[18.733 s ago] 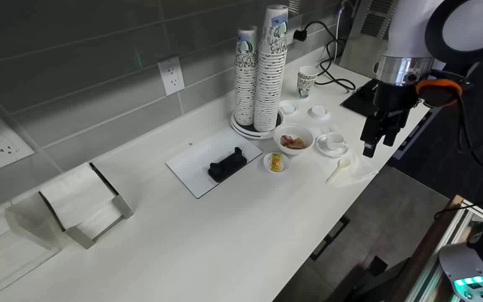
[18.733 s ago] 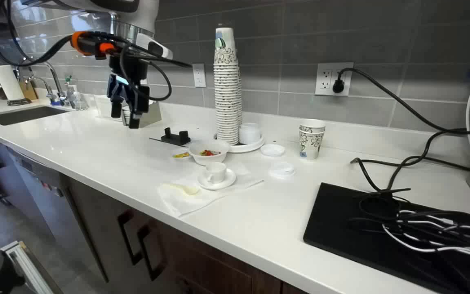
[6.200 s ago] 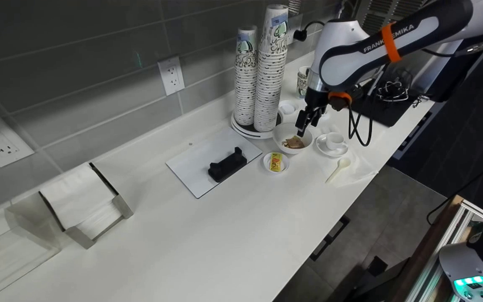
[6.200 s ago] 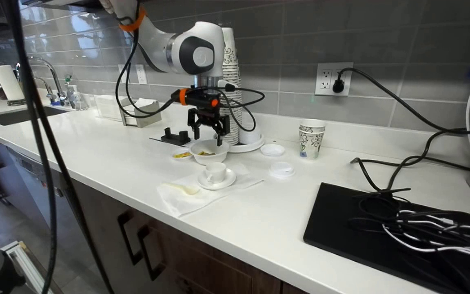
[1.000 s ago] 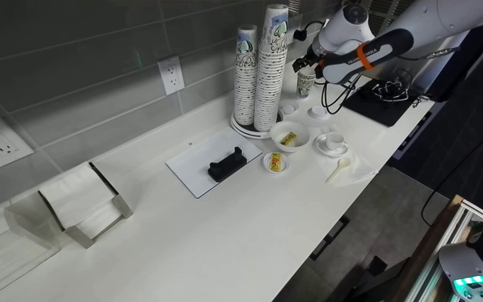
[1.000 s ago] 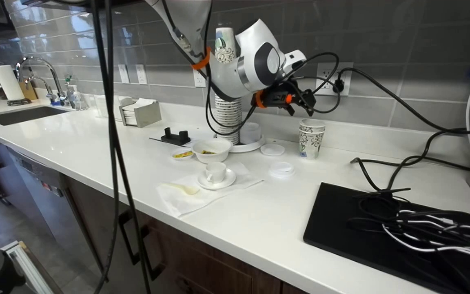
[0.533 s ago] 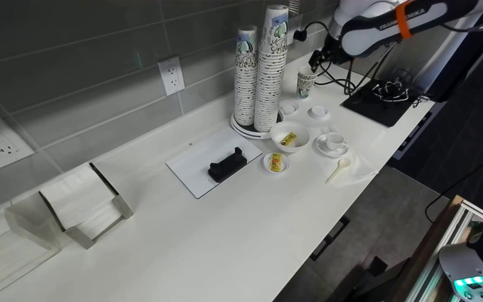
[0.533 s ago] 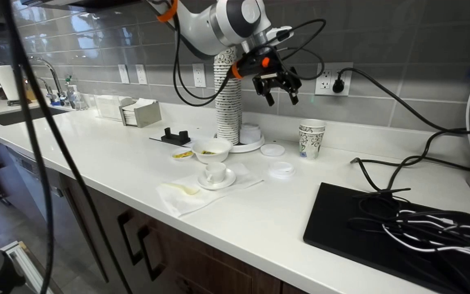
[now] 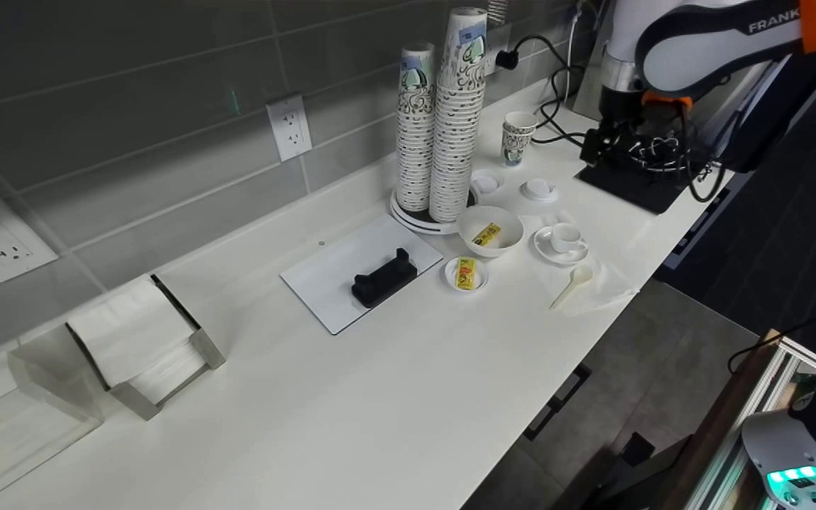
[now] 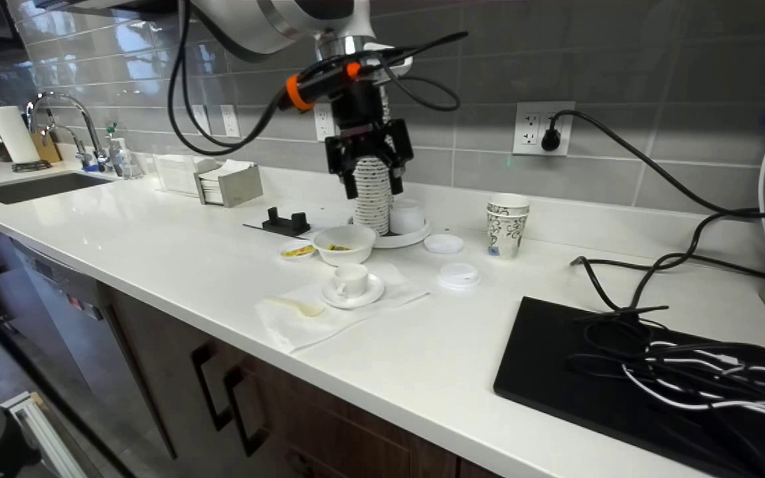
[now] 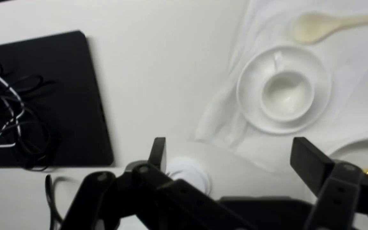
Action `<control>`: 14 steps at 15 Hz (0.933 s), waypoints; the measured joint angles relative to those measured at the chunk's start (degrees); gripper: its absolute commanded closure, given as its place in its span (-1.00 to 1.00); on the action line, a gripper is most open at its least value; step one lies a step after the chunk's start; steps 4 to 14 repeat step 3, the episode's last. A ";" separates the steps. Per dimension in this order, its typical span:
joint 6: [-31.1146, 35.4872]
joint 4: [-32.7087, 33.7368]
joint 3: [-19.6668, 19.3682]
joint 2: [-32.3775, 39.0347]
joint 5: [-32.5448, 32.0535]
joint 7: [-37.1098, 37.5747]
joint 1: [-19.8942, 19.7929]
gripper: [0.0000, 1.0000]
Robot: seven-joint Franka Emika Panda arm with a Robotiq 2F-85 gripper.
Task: Put the brown sachets from the white bowl in the two stacked coffee cups on the right.
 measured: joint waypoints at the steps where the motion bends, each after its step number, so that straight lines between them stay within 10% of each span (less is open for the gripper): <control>1: -2.75 -2.03 0.88 -2.33 0.24 -1.88 0.01 -1.00; 14: -4.84 -5.12 1.97 -6.49 0.30 -4.86 -0.08 -1.00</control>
